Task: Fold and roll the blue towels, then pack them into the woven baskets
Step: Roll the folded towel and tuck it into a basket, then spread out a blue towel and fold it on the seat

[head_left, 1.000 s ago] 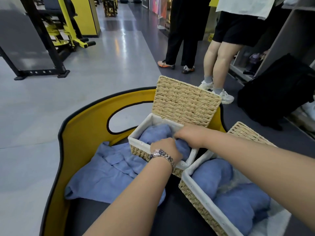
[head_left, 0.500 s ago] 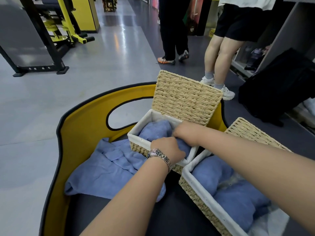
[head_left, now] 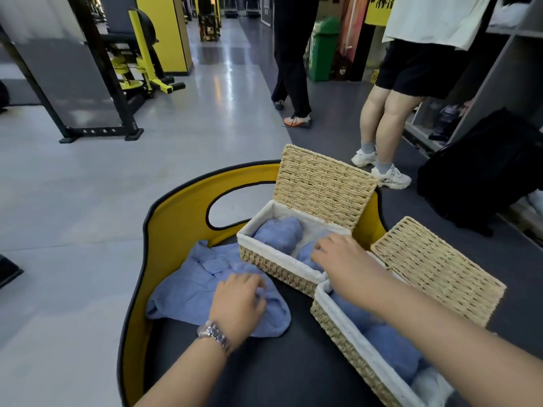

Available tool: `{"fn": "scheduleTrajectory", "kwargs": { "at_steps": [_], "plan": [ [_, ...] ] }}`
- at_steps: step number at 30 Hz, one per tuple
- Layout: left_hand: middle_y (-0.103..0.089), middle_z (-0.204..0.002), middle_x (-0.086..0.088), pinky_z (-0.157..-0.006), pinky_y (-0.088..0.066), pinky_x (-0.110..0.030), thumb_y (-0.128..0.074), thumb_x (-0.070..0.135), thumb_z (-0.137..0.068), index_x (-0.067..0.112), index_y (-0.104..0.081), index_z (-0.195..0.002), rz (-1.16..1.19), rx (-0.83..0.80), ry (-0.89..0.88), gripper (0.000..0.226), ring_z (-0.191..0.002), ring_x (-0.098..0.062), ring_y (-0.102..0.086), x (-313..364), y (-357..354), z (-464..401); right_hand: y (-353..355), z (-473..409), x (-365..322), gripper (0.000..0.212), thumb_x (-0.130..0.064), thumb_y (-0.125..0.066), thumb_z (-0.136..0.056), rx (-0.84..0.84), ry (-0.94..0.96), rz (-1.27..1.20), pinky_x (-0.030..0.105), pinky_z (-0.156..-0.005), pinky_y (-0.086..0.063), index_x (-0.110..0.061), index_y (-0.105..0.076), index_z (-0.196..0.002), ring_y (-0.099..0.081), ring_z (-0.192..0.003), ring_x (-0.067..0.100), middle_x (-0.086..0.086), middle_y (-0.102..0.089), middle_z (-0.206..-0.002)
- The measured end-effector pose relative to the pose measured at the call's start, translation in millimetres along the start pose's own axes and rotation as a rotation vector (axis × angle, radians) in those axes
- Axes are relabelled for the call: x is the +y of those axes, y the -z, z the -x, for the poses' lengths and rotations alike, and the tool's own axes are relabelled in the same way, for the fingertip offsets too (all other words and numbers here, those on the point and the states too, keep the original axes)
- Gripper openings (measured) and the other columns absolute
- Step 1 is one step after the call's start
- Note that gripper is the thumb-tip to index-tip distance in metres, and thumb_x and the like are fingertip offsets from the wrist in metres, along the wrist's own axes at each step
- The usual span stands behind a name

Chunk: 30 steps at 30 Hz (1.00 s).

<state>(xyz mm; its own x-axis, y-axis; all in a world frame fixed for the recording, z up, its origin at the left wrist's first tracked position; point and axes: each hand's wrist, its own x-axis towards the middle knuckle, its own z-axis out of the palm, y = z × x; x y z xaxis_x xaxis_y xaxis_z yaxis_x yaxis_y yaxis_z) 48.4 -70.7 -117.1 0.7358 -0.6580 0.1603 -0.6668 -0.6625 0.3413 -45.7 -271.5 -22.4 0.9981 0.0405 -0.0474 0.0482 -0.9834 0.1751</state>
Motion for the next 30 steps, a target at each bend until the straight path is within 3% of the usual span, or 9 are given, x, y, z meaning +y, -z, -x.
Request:
{"fn": "scheduleTrajectory", "kwargs": {
  "at_steps": [5,9,11,16,21,23,26,28,30],
  "plan": [
    [-0.058,-0.12,0.007,-0.092,-0.036,-0.034,-0.056,0.052,-0.079,0.031,-0.054,-0.121,-0.191,-0.273,-0.042,0.046,-0.112,-0.022,-0.05,-7,-10,40,-4,50,-56,0.028,-0.011,-0.049,-0.082,0.05,0.034,-0.234,0.038,-0.09,-0.04,-0.02,-0.062,-0.105,-0.05,-0.105,0.025,0.0,-0.059,-0.107],
    [-0.054,-0.119,0.003,-0.09,-0.033,-0.032,-0.048,0.033,-0.09,0.026,-0.055,-0.115,-0.226,-0.255,0.008,0.027,-0.11,-0.023,-0.045,1,-20,48,-30,60,-93,0.01,-0.022,-0.063,-0.072,0.004,0.046,-0.237,0.036,-0.07,-0.051,-0.026,-0.065,-0.081,-0.059,-0.076,0.02,-0.005,-0.062,-0.078],
    [-0.055,-0.116,0.0,-0.088,-0.035,-0.033,-0.045,0.029,-0.091,0.023,-0.057,-0.11,-0.237,-0.252,0.024,0.023,-0.108,-0.024,-0.045,4,-23,51,-35,55,-98,0.011,-0.025,-0.072,-0.063,0.045,0.054,-0.201,0.033,-0.061,-0.047,-0.027,-0.065,-0.071,-0.058,-0.067,0.018,-0.007,-0.06,-0.07],
    [-0.057,-0.113,-0.005,-0.083,-0.038,-0.034,-0.047,0.029,-0.093,0.017,-0.058,-0.107,-0.24,-0.329,0.016,0.022,-0.106,-0.027,-0.048,15,-13,77,-42,61,-100,0.021,-0.02,-0.052,-0.089,0.004,0.053,-0.21,0.037,-0.089,-0.035,-0.018,-0.056,-0.11,-0.048,-0.105,0.026,0.002,-0.056,-0.111],
    [-0.059,-0.111,-0.008,-0.084,-0.041,-0.038,-0.05,0.036,-0.093,0.014,-0.055,-0.102,-0.149,-0.488,0.015,0.024,-0.106,-0.027,-0.05,39,9,129,-66,84,-99,0.053,-0.03,-0.07,-0.076,-0.176,0.215,-0.245,0.038,-0.094,-0.035,-0.026,-0.049,-0.124,-0.043,-0.112,0.023,-0.003,-0.052,-0.125],
    [-0.062,-0.104,-0.009,-0.078,-0.043,-0.036,-0.054,0.036,-0.09,0.015,-0.056,-0.097,-0.111,-0.545,-0.028,0.022,-0.1,-0.029,-0.055,45,17,149,-76,91,-106,0.059,-0.032,-0.071,-0.075,-0.15,0.275,-0.167,0.039,-0.094,-0.034,-0.025,-0.045,-0.128,-0.043,-0.111,0.025,0.001,-0.051,-0.123],
    [-0.066,-0.1,-0.01,-0.073,-0.042,-0.031,-0.06,0.034,-0.086,0.014,-0.063,-0.099,-0.066,-0.744,-0.119,0.024,-0.094,-0.03,-0.06,56,20,170,-82,97,-122,0.053,-0.021,-0.057,-0.085,-0.146,0.151,-0.212,0.039,-0.091,-0.036,-0.019,-0.037,-0.134,-0.048,-0.109,0.029,0.005,-0.053,-0.119],
    [-0.067,-0.112,-0.008,-0.08,-0.042,-0.028,-0.061,0.029,-0.088,0.014,-0.066,-0.109,-0.047,-0.913,-0.139,0.027,-0.103,-0.027,-0.061,65,15,175,-77,94,-129,0.032,-0.014,-0.042,-0.091,-0.186,-0.074,-0.483,0.036,-0.083,-0.039,-0.015,-0.049,-0.122,-0.056,-0.106,0.031,0.008,-0.061,-0.113],
    [-0.066,-0.117,-0.007,-0.083,-0.041,-0.027,-0.058,0.028,-0.092,0.014,-0.067,-0.115,0.007,-0.953,-0.122,0.028,-0.107,-0.024,-0.06,68,12,171,-75,89,-130,0.023,-0.028,-0.042,-0.094,-0.209,-0.214,-0.688,0.034,-0.074,-0.041,-0.013,-0.056,-0.105,-0.06,-0.099,0.029,0.007,-0.065,-0.103]
  ]
}}
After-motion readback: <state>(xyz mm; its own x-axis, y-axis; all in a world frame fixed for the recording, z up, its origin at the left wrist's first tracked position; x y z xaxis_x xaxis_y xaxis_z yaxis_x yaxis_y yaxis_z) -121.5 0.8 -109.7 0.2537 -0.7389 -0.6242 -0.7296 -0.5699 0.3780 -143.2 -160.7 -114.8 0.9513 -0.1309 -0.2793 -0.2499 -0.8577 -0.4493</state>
